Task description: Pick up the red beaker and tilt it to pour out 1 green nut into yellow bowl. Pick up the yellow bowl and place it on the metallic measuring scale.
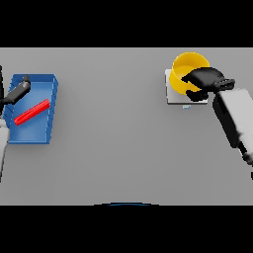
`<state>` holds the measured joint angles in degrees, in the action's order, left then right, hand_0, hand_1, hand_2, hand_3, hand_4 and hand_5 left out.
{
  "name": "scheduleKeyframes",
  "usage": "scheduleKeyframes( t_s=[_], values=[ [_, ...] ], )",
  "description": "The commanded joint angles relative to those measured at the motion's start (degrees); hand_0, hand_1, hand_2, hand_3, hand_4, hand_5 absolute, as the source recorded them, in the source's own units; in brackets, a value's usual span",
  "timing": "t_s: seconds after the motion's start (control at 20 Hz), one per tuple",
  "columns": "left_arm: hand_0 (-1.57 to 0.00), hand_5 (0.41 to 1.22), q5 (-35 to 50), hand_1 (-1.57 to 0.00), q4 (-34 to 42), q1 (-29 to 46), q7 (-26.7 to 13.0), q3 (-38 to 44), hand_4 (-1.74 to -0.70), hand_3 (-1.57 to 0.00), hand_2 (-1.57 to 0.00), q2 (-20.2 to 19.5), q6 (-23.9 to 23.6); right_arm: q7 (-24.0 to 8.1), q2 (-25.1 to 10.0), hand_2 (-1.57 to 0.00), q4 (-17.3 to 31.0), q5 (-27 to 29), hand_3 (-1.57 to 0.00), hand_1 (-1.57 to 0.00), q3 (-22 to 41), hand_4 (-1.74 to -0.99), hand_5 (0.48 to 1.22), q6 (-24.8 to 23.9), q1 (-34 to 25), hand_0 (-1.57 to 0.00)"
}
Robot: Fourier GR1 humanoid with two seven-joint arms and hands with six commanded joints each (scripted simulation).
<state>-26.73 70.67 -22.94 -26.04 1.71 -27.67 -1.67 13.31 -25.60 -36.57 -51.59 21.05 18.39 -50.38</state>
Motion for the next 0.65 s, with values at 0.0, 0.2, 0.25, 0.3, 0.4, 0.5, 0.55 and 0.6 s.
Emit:
scheduleKeyframes(
  t_s=[0.0, 0.2, 0.25, 0.3, 0.4, 0.5, 0.55, 0.6],
  values=[
    [0.00, 0.662, 0.1, 0.00, 0.3, 0.3, -0.3, 0.1, -0.72, 0.00, 0.00, -0.1, 0.0, 1.6, -0.4, -0.38, 0.1, 0.0, -0.51, -0.29, 0.2, -1.560, 0.909, 0.1, 0.0, -0.32],
    [0.00, 0.664, 0.1, 0.00, -0.9, -0.4, -0.5, 0.3, -0.72, 0.00, 0.00, -0.1, 0.0, 4.1, -0.5, -0.16, 1.2, 0.0, -0.36, -0.12, 0.1, -1.542, 0.838, -1.5, 0.3, -0.13],
    [0.00, 0.664, 0.1, 0.00, -1.9, -1.0, -0.1, 0.5, -0.73, 0.00, 0.00, -0.3, -0.1, 4.0, -0.2, -0.12, 1.8, 0.0, -0.33, -0.09, -0.1, -1.537, 0.822, -2.0, -0.2, -0.11],
    [0.00, 0.665, 0.0, 0.00, -2.2, -1.3, 0.3, 0.5, -0.73, 0.00, 0.00, -0.5, 0.0, 4.1, -0.4, -0.10, 1.7, 0.1, -0.30, -0.07, -0.2, -1.530, 0.809, -1.8, -0.2, -0.08],
    [0.00, 0.664, -0.1, 0.00, -1.6, -1.1, 0.1, 0.1, -0.72, 0.00, 0.00, -0.3, 0.2, 2.3, 0.5, -0.06, 2.7, 0.1, -0.24, -0.05, -0.4, -1.518, 0.786, -1.5, -0.4, -0.05],
    [0.00, 0.665, -0.1, 0.00, -1.6, -1.5, -0.5, 0.2, -0.72, 0.00, 0.00, -0.3, 0.2, 2.2, -0.1, -0.04, 2.5, 0.5, -0.19, -0.03, -0.8, -1.500, 0.763, -0.8, -0.2, -0.03],
    [0.00, 0.665, 0.0, 0.00, -1.5, -1.0, 0.0, 0.1, -0.72, 0.00, 0.00, -0.2, 0.3, 1.8, 0.0, -0.03, 2.3, 0.7, -0.17, -0.02, -0.8, -1.491, 0.752, -0.3, -0.1, -0.03],
    [0.00, 0.665, 0.0, 0.00, -1.1, -0.9, 0.0, 0.1, -0.73, 0.00, 0.00, 0.0, 0.0, 1.0, 0.1, -0.03, 2.4, 0.8, -0.15, -0.02, -1.0, -1.478, 0.738, 0.0, -0.1, -0.02]
  ],
)
